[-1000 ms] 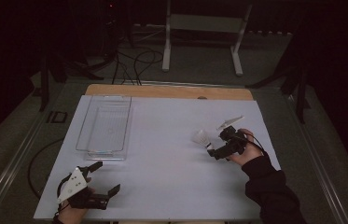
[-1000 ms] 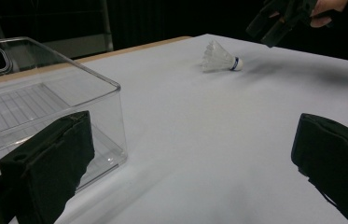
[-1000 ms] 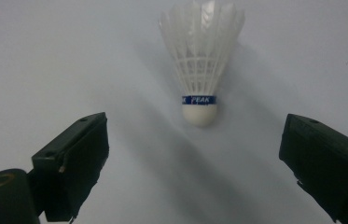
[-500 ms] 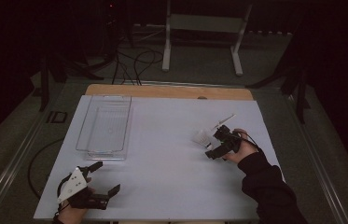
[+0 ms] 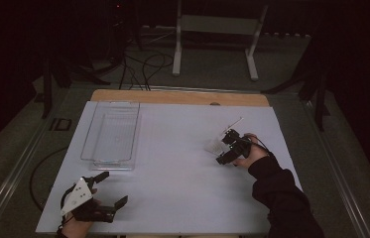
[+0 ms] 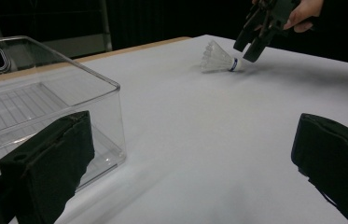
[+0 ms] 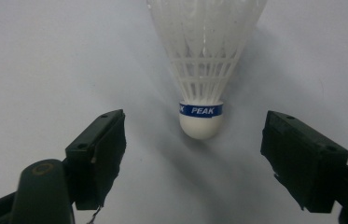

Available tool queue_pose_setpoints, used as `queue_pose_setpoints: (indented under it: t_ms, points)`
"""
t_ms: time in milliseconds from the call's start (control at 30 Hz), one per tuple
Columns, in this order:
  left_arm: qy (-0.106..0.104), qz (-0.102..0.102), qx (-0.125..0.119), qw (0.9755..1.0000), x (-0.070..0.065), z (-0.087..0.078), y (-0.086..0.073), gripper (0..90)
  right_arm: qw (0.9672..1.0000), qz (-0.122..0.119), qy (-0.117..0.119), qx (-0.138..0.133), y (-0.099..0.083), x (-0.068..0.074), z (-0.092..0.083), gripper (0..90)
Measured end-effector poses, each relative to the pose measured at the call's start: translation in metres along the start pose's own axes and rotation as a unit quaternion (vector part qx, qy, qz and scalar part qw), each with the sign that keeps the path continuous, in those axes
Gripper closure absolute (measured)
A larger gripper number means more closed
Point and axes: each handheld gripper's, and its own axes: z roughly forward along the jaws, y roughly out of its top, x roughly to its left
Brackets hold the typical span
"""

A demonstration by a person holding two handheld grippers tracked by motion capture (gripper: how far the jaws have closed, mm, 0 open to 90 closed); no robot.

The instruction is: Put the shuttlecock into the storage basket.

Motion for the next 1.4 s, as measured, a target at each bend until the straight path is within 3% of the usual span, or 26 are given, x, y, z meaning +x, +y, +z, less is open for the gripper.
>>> queue_pose_setpoints:
  t_ms: [633, 767, 900, 1133, 1400]
  points:
    - [0.0, -0.004, -0.001, 1.0, 0.001, -0.001, 0.0, 0.0, 0.9984, -0.003, -0.009, 0.056, 0.009, -0.003, 0.017, 44.3]
    - [-0.002, -0.004, -0.002, 1.0, 0.001, 0.0, 0.0, 0.0, 0.998, -0.009, 0.004, 0.063, 0.008, -0.004, 0.02, 47.9]
    - [-0.002, -0.005, -0.002, 1.0, 0.001, 0.0, 0.0, 0.0, 0.9971, 0.005, 0.016, 0.074, 0.01, -0.006, 0.023, 52.4]
    - [-0.003, -0.004, -0.002, 1.0, 0.001, 0.0, 0.0, 0.0, 0.9972, 0.008, 0.005, 0.075, 0.013, -0.008, 0.026, 56.6]
    - [-0.005, -0.004, 0.001, 1.0, 0.0, 0.001, -0.001, 0.0, 0.9969, -0.006, -0.008, 0.078, 0.018, -0.006, 0.029, 61.7]
